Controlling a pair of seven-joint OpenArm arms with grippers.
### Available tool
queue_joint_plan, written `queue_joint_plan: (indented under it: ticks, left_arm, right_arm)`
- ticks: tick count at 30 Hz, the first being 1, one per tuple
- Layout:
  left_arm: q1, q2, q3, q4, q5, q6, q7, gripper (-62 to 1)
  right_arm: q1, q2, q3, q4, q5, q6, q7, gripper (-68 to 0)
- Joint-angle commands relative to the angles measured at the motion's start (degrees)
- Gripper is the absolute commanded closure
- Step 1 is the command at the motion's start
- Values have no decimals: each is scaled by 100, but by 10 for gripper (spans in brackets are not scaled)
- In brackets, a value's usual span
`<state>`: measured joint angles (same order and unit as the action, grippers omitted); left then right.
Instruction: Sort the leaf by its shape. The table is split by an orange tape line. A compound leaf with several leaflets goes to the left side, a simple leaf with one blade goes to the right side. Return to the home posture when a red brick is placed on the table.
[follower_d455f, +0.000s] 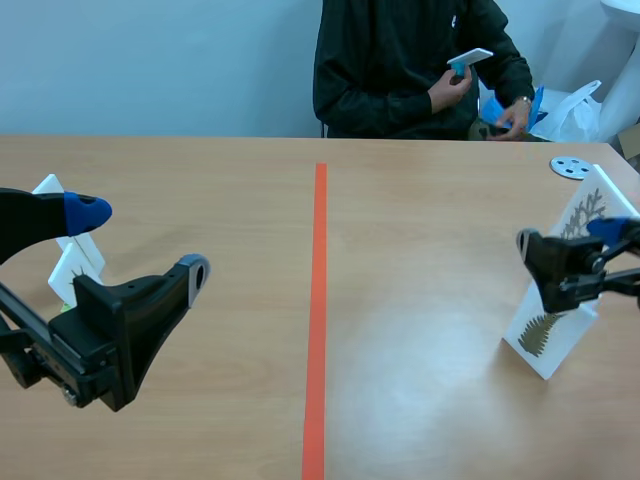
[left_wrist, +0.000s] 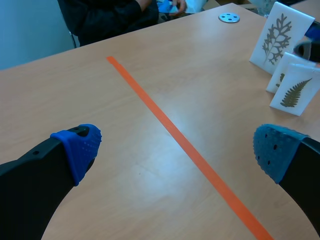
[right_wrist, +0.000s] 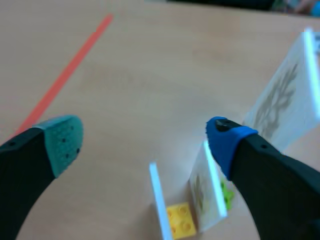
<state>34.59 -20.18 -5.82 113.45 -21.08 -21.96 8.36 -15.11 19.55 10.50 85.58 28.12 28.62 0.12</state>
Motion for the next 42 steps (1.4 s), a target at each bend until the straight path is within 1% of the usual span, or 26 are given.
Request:
queue_joint_plan:
  ticks: [1,3,5,9,14,22,28,31,42]
  left_arm:
    - [-15,15,-31,13,-59,-13,-103,-623]
    - [-15,15,-31,13,-59,-13,-103,-623]
    - [-15,15,-31,13,-59,-13,-103,-623]
    - [-15,13,-31,13,-59,-13,-101,-623]
    - [-15,15,-31,13,-59,-15,-101,-623]
    - [-15,13,-31,13,-59,-31,-103,-623]
    - [-15,15,-31,13,-59,-31,-101,-623]
    - [-15,15,-31,13,-59,-31,-101,-623]
    - [-15,15,-31,13,-59,-31,-98,-623]
  right_arm:
    - [50,94,116,264,212,160,7,-587]
    - [48,114,212,490,363,437,-133,-643]
    - [46,136,251,721,468,632,-308,-674]
    - [-195,240,258,1215,743,957,-367,-679]
    - [-693,282,256,1768,750,962,-525,-679]
    - [-1360,267,256,2116,859,957,-540,-679]
    - [-1471,264,195,2188,859,951,-557,-679]
    - [-1469,264,142,2188,857,846,-557,-679]
    - [-1456,264,142,2188,855,809,-555,-679]
